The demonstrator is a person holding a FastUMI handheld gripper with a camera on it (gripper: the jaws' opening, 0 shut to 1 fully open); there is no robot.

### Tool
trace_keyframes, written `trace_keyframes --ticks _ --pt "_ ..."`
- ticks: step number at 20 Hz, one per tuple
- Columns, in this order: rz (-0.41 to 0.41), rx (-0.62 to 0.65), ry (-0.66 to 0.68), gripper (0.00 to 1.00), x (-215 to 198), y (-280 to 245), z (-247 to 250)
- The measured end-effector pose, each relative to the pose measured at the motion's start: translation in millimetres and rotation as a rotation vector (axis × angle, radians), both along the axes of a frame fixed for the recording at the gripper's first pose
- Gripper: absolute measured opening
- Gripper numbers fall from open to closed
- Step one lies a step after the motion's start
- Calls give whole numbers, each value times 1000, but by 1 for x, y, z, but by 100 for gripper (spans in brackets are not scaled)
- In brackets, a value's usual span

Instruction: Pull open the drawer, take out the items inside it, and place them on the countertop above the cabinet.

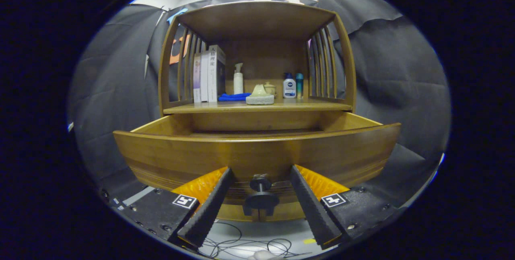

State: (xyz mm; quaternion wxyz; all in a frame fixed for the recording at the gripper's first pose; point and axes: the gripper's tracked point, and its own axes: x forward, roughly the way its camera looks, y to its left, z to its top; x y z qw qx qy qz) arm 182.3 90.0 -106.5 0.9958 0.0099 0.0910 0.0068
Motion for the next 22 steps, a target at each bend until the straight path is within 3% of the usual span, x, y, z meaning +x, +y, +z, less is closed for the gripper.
trace_keyframes --ticks 16,22 --pt "-37 28 -32 98 112 13 7" --pt "-33 49 11 98 145 14 8"
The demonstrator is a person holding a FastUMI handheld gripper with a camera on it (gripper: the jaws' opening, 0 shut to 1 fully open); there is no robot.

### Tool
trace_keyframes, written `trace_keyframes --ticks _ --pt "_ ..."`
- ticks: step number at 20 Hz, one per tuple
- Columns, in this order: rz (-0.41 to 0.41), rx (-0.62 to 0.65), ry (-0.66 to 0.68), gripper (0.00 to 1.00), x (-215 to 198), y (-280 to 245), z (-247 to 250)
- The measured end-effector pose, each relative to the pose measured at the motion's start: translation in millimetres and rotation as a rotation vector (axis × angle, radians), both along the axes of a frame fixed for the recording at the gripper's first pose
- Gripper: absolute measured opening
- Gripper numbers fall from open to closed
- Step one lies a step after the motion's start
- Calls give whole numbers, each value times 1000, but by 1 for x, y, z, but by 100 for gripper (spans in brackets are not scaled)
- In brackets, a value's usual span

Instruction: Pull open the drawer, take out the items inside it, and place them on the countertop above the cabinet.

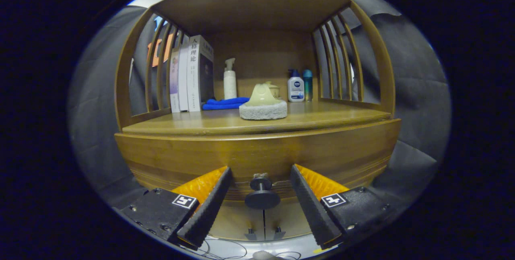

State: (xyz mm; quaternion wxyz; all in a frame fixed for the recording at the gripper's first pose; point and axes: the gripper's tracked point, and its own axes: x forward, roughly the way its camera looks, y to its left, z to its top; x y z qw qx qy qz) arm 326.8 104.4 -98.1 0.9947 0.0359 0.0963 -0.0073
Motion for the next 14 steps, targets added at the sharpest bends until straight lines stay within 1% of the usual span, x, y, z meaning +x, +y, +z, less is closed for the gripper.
trace_keyframes --ticks 3,5,6,8,11,13,14 --pt "16 75 16 97 2 3 -1" --pt "19 66 14 97 4 0 -3" --pt "16 54 41 97 3 -3 -8" --pt "11 51 52 98 -6 -12 -9" --pt "29 36 42 98 -43 -26 -7" --pt "33 13 33 100 -80 -37 -4" --pt "45 8 13 99 -103 -40 5"
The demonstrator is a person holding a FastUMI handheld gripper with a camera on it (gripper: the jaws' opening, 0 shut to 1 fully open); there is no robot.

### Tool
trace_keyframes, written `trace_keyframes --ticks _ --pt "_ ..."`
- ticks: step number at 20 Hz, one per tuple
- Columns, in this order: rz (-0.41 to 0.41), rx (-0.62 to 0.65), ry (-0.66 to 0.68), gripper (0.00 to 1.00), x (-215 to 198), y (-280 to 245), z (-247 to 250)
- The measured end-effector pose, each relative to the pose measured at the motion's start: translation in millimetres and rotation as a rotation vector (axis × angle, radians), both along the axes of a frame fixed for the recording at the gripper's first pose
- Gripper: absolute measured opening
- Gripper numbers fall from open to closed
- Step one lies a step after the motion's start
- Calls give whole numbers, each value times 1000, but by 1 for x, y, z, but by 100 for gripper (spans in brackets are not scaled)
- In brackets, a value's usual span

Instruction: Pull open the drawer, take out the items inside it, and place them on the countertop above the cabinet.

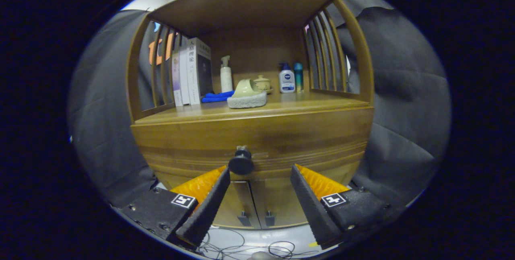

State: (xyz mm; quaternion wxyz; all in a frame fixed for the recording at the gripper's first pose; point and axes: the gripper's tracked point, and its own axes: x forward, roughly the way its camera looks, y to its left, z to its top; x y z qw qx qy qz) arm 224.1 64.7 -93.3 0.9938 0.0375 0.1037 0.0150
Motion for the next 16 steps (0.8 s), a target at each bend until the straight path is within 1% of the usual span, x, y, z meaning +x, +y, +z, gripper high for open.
trace_keyframes --ticks 4,8,12,16 --pt "3 7 -75 98 -79 -16 32" --pt "-19 51 -139 98 -138 -35 64" --pt "-42 24 -160 98 -171 -53 67" --pt "-51 -30 -156 98 -183 -57 59"
